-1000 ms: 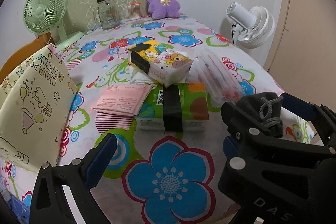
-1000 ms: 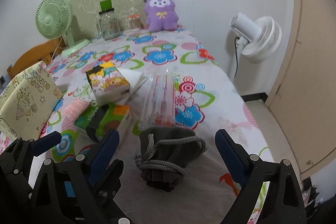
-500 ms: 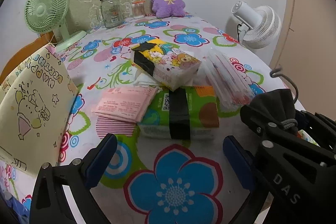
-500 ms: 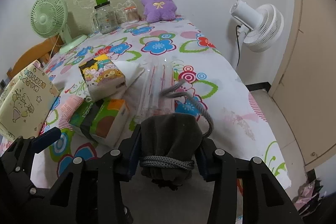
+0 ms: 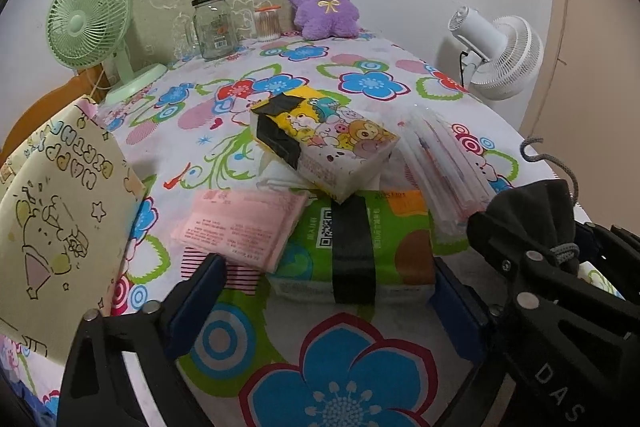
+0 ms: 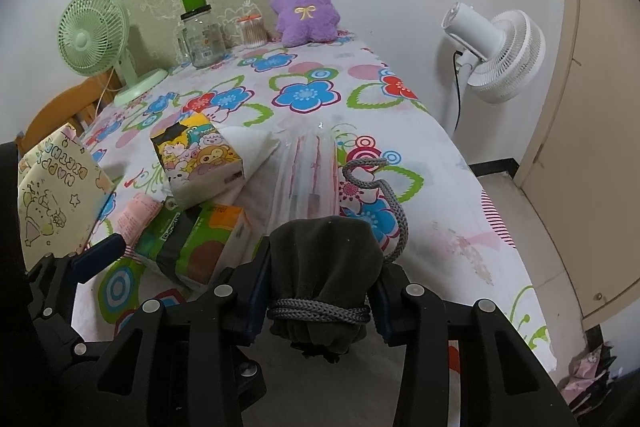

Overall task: Organize soft objects
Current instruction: 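Grasp the green tissue pack with the left tool while the right tool holds the pouch, then carry the tissue pack and grey pouch with both tools over the fabric box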

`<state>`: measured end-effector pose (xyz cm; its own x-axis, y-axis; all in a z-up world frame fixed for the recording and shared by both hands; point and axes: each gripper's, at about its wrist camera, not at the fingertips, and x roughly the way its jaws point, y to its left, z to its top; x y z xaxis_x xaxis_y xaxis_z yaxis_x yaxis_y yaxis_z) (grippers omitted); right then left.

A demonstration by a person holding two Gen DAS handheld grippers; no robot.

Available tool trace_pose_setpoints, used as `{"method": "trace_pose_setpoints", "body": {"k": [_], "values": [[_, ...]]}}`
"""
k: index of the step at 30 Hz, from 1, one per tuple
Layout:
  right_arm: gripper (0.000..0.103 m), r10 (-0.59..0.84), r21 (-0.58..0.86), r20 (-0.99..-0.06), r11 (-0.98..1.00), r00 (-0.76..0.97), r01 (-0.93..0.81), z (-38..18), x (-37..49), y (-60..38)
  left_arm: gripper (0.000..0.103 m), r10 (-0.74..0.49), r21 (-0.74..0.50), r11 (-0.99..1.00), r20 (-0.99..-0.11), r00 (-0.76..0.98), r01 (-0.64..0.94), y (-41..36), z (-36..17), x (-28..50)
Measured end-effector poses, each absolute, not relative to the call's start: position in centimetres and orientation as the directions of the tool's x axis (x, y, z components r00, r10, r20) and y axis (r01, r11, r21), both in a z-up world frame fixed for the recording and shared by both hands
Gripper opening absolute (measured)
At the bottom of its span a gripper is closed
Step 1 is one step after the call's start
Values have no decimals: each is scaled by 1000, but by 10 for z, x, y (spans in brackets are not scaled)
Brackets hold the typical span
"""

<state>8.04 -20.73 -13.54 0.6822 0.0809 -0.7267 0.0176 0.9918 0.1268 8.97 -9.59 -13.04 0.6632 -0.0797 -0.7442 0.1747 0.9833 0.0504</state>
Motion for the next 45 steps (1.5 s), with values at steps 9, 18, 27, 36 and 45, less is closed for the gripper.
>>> {"method": "trace_pose_setpoints", "body": {"k": [9, 18, 27, 36, 45], "values": [[46, 79, 119, -727, 993, 682, 12, -134, 83, -202, 73, -120, 23, 978, -750, 651, 208, -98, -127, 85], [46, 80, 112, -709, 994, 701, 0, -123, 71, -195, 73, -127, 13, 979, -741, 660, 203, -93, -118, 73], [46, 76, 105, -681, 994, 728, -6, -108, 54, -193, 73, -141, 12, 977, -710, 690, 211, -92, -102, 56], [46, 81, 106, -649, 994, 757, -15, -89, 43, -191, 73, -142, 13, 978, -690, 710, 208, -89, -84, 48], [46, 92, 111, -611, 993, 787, -30, -61, 41, -188, 73, -140, 10, 981, -659, 739, 195, -84, -58, 44]]}}
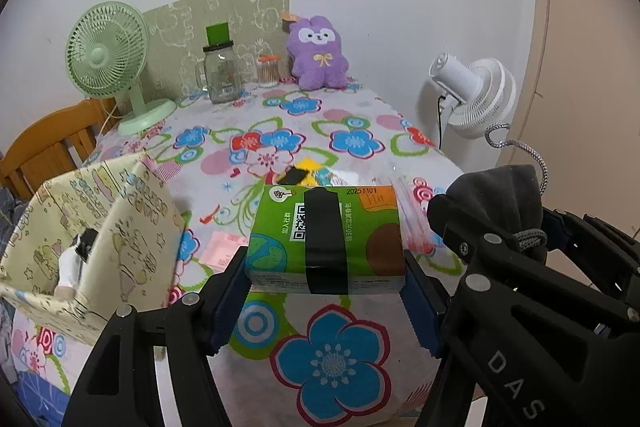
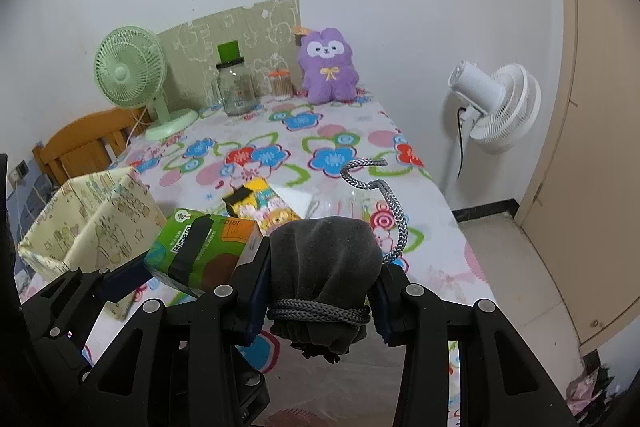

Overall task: Organize soft objects
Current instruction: 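Carry the tissue pack and grey pouch with both tools over the fabric box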

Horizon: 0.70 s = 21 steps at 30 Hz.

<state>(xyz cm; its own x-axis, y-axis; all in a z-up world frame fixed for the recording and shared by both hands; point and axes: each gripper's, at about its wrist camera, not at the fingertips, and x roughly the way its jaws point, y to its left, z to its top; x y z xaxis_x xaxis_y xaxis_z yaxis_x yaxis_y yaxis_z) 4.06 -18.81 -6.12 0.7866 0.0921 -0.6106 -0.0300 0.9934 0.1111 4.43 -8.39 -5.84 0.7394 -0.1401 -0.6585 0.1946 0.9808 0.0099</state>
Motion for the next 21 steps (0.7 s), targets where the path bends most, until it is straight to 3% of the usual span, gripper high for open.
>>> {"method": "trace_pose_setpoints", "body": {"k": [21], "values": [[46, 129, 119, -570, 990, 811, -74, -14, 48, -169, 73, -92, 1, 993, -636, 766, 120, -61, -17, 52]]}}
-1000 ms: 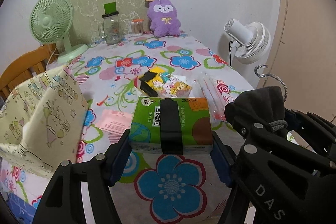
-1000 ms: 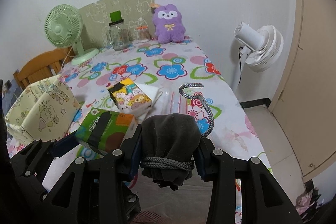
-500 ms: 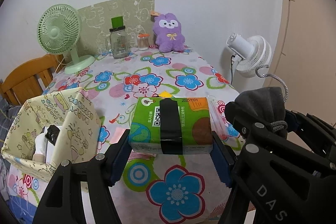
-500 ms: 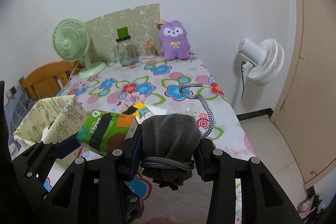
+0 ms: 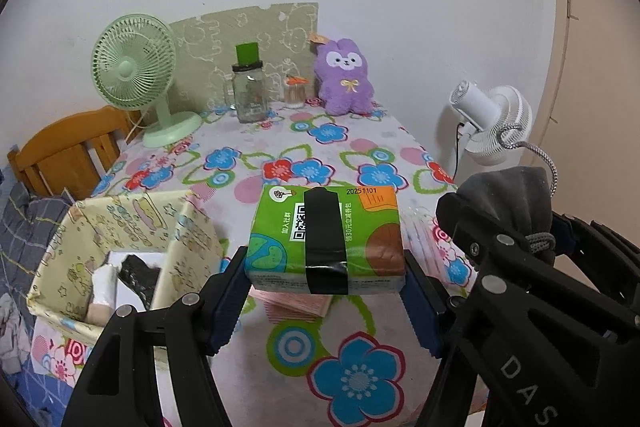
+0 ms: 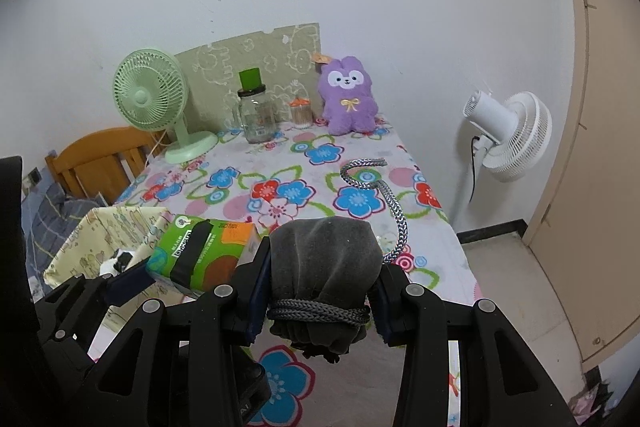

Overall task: Organize soft objects
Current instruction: 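Carry the tissue pack and grey pouch with both tools over the fabric box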

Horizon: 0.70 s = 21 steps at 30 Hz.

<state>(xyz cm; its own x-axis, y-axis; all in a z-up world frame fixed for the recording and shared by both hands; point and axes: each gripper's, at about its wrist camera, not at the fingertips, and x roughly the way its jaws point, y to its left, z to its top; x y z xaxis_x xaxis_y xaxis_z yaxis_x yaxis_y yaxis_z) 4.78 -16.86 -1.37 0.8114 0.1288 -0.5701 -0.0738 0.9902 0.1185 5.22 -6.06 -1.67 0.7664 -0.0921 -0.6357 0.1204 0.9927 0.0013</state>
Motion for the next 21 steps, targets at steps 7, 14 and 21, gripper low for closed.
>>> {"method": "trace_pose_setpoints", "body": {"k": [7, 14, 21], "values": [[46, 135, 109, -567, 990, 813, -88, -1, 55, -153, 73, -77, 4, 995, -623, 778, 102, -46, -4, 58], [46, 147, 102, -570, 989, 809, -108, 9, 62, -135, 73, -59, 8, 997, -611, 790, 80, -27, 5, 61], [46, 168, 89, -572, 986, 803, -143, 14, 68, -113, 73, -46, 10, 998, -605, 795, 65, -7, 9, 65]]}}
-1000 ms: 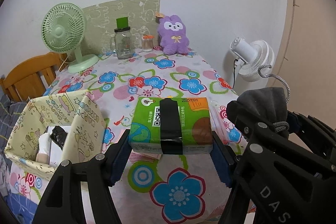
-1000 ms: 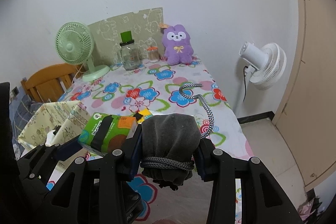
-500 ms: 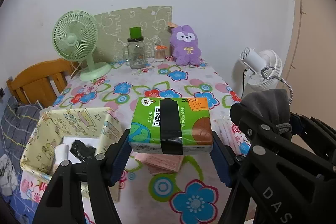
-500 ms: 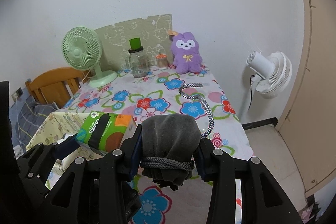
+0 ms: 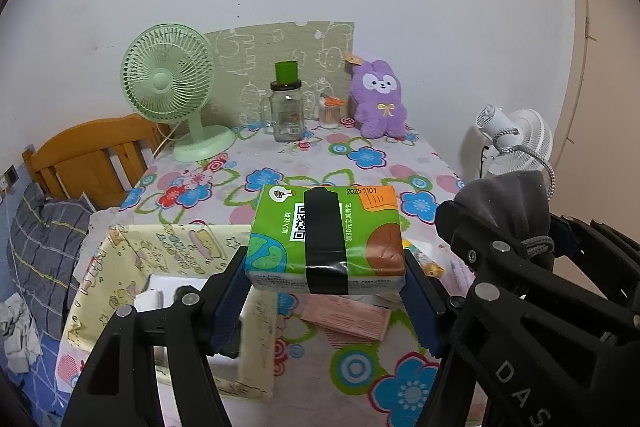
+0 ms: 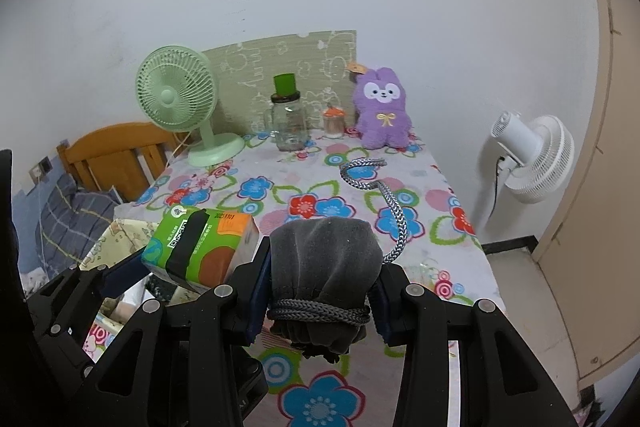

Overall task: Organize soft objects
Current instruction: 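Carry the tissue pack and grey pouch with both tools over the fabric box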

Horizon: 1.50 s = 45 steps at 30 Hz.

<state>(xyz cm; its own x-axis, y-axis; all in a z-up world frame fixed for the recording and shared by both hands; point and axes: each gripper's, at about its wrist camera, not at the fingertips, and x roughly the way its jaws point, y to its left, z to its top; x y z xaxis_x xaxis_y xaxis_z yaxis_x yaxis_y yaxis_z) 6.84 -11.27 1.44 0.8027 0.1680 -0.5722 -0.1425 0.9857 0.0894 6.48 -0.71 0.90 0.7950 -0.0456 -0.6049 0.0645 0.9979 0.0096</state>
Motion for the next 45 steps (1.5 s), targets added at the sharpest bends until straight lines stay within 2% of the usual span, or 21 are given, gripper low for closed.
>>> {"method": "trace_pose_setpoints", "body": {"k": [29, 45], "values": [[46, 324, 121, -599, 941, 732, -317, 2, 104, -8, 73, 38, 13, 999, -629, 776, -39, 90, -5, 84], [46, 380, 115, -638, 907, 669, -405, -23, 124, 48, 73, 99, 13, 992, -695, 712, -126, 143, -35, 96]]}}
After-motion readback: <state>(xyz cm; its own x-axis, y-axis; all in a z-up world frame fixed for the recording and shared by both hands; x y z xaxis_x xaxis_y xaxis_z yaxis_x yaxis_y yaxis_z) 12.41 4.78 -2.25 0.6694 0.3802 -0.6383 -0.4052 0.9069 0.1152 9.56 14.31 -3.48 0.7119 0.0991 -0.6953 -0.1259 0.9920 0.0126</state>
